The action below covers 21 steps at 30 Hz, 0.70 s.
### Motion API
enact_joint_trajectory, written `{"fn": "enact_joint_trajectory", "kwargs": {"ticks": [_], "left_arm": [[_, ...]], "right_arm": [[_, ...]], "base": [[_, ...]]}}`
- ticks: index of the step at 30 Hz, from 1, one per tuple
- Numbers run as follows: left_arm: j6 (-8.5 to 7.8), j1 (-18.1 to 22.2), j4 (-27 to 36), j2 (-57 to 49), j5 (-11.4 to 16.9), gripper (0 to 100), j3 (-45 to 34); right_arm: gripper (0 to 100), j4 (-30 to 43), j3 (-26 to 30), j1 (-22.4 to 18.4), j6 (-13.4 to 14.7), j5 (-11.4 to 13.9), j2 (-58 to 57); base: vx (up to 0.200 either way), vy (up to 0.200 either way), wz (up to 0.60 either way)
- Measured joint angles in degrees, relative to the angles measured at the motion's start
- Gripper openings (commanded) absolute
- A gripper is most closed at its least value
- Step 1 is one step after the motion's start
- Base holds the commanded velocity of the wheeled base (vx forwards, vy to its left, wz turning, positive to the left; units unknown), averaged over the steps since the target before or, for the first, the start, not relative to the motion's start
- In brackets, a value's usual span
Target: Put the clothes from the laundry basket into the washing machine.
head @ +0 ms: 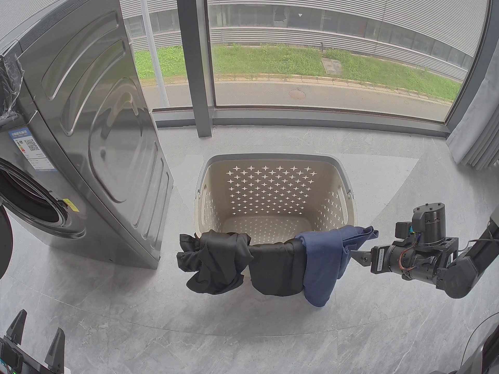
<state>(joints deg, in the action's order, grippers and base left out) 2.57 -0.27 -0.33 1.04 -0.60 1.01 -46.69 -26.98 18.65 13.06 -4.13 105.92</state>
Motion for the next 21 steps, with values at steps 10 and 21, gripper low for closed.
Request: {"fn": "enact_joint_trajectory", "kwargs": {"ticks": [10,21], "left_arm": [[0.02,0.0,0.0,0.0,0.0,100,0.0],[0.02,0.0,0.0,0.0,0.0,100,0.0]], "right_arm": [[100,0.0,-4.6,1.6,0.9,-0.1,5.3],[100,-0.3,-7.6,3.0,2.0,-1.4,10.0]], "base": [[0.0,0.0,0.0],[0.0,0.0,0.0]]}}
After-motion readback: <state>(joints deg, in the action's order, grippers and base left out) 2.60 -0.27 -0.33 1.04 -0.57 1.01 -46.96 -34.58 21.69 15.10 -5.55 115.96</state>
